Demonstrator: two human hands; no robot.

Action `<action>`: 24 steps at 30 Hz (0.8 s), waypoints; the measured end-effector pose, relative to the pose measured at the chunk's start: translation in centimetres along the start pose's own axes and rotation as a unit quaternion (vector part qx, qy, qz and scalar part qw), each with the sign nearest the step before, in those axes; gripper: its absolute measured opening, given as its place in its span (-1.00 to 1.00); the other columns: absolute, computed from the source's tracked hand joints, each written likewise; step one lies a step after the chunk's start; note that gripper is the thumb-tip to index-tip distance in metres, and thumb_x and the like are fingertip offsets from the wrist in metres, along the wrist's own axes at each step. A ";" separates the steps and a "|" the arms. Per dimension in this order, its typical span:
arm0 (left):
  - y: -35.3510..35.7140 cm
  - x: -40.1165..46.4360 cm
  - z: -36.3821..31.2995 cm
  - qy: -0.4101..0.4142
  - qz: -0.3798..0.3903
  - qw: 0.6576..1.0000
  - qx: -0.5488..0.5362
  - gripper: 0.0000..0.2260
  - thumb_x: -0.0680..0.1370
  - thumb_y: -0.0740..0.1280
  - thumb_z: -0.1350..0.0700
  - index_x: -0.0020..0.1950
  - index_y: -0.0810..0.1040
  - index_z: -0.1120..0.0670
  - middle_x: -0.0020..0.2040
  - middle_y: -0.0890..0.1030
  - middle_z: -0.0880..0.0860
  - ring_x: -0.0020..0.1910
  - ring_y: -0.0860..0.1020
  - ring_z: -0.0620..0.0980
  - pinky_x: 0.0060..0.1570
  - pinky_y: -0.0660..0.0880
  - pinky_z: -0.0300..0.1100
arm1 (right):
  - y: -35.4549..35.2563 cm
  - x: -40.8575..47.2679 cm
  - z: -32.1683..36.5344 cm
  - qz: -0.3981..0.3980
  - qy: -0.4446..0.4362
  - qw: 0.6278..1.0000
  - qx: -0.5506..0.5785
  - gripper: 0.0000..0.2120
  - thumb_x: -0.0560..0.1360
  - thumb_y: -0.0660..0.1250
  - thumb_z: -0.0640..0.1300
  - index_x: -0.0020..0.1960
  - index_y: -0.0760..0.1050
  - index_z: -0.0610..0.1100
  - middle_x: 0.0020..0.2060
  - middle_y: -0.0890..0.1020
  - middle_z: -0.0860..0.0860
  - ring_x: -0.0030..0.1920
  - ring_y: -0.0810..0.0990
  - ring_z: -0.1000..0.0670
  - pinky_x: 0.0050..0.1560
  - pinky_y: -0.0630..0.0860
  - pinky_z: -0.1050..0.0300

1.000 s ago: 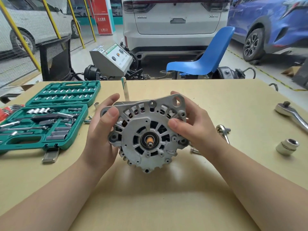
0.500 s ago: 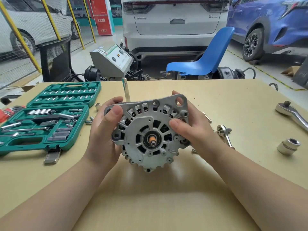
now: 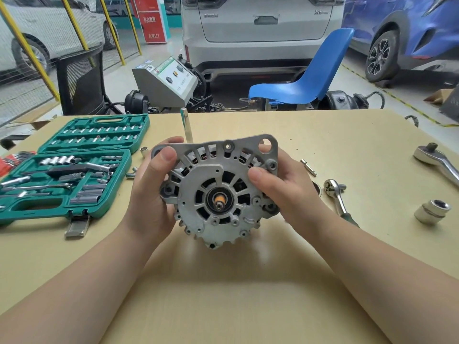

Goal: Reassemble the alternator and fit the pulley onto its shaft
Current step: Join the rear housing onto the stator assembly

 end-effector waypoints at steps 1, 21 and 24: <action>0.0 0.0 0.0 -0.002 0.004 1.000 -0.002 -0.39 0.36 0.49 -0.20 0.32 0.51 0.08 0.01 0.68 0.05 0.01 0.67 0.13 -0.08 0.67 0.03 | -0.1 0.0 0.0 -0.001 0.002 1.000 0.004 -0.60 0.38 0.45 0.16 0.17 0.66 0.06 0.23 0.57 -0.31 0.21 0.65 -0.28 0.19 0.62 -0.35; 0.0 0.0 0.1 0.026 0.130 0.991 -0.014 -0.64 0.65 0.31 -0.23 0.22 0.74 -0.03 0.11 0.76 -0.01 0.13 0.74 0.04 0.05 0.67 -0.09 | -0.5 0.2 -0.1 -0.024 0.013 1.000 0.001 -0.63 0.37 0.49 0.19 0.06 0.70 -0.01 0.12 0.60 -0.34 0.11 0.66 -0.37 0.08 0.63 -0.41; -0.2 -0.1 0.4 0.020 0.130 0.991 -0.017 -0.65 0.70 0.26 -0.20 0.22 0.75 -0.04 0.12 0.77 -0.01 0.14 0.74 0.04 0.07 0.68 -0.08 | -0.6 0.2 -0.1 -0.020 0.012 1.000 0.018 -0.64 0.38 0.50 0.16 0.07 0.71 -0.03 0.13 0.61 -0.35 0.10 0.66 -0.38 0.07 0.63 -0.43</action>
Point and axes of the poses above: each hand's wrist, its own x-axis towards the middle knuckle, its own y-axis out of the palm, z = x × y, the point moved 1 cm from there along x, towards the middle knuckle
